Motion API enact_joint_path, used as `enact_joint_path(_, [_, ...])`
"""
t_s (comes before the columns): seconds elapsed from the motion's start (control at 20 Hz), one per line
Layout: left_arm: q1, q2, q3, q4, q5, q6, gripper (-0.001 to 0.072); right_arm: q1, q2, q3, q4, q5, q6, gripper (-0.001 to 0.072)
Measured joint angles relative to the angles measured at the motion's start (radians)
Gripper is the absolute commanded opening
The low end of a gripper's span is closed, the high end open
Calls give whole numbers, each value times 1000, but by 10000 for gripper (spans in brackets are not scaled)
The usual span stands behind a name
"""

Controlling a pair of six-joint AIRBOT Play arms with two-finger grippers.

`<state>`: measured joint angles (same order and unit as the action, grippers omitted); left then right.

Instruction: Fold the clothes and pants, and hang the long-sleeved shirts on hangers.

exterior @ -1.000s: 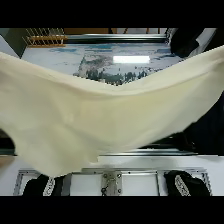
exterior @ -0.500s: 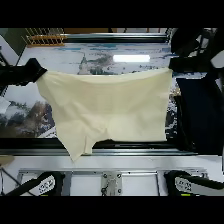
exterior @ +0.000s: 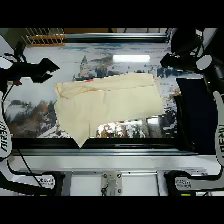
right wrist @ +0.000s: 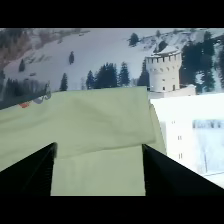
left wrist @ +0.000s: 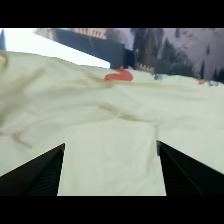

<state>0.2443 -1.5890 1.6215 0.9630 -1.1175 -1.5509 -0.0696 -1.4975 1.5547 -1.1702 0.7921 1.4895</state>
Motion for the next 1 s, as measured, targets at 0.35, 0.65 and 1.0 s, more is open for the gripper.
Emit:
enact_joint_path(0.35, [68,245,-521,220,-25,5,622,21,241,-253,11,180,-58,494])
enact_joint_path(0.65, [81,323,-907,135,139,8,621,52,354,-428,46,212,-67,494])
enact_joint_path(1.0, [14,333,-1004,18,289,11,620,60,371,-458,86,215,-69,493])
